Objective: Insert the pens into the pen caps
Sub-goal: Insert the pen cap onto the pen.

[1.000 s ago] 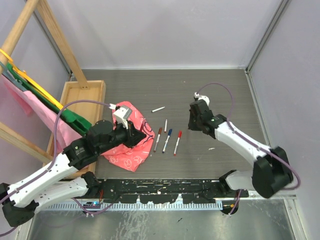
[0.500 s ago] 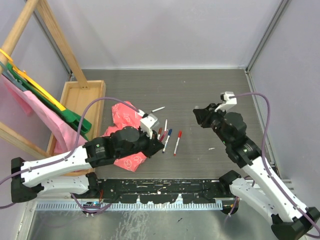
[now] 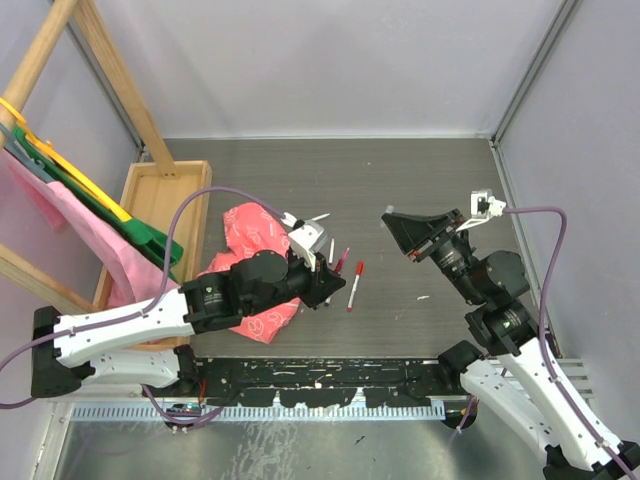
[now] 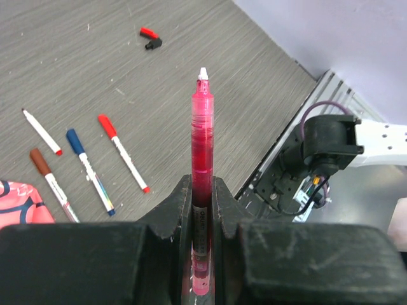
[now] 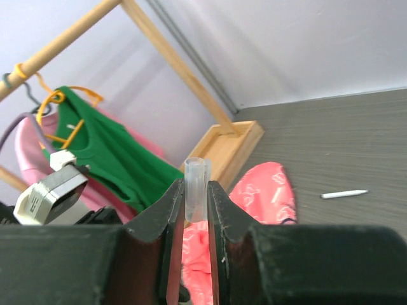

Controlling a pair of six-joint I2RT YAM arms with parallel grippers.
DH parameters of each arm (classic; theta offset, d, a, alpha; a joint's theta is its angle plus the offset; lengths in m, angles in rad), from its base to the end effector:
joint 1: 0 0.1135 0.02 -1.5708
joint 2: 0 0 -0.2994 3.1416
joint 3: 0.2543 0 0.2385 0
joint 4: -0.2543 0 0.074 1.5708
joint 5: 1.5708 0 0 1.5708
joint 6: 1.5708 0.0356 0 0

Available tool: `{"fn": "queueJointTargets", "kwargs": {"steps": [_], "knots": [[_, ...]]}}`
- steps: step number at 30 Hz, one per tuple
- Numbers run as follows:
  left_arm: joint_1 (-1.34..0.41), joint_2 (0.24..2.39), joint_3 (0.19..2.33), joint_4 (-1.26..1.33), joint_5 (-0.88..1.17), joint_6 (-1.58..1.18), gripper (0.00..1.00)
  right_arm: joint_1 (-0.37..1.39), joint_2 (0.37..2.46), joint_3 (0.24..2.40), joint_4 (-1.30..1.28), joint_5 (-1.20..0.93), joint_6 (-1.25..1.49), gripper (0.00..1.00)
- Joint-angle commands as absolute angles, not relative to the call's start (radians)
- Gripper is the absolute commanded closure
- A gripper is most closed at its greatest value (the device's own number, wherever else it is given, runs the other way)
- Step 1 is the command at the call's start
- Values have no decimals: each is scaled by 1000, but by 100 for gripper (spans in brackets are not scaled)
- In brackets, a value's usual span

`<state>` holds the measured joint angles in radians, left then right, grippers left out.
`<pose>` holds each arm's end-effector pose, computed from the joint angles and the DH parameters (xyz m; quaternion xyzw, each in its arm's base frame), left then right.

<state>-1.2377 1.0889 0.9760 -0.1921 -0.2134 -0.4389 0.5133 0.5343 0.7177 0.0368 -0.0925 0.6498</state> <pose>0.0794 -0.2065 0.3797 0.2537 0.7631 -0.3798 0.4571 0.0726 0.0447 0.3910 0.0066 0.6255 0.4524 0.6356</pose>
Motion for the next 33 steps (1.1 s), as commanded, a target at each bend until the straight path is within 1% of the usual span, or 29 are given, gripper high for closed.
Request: {"fn": "queueJointTargets", "kwargs": {"steps": [1,12,33], "knots": [[-1244,1086,1031,-61,-217,-451,100,517,566,700,219,-217,781,100],[-1244,1092,1028,-12,-184,-460,100,517,597,616,391,-276,950,100],[-1244,1112,1023,28,-150,-471,100,518,595,586,440,-302,1003,100]]}}
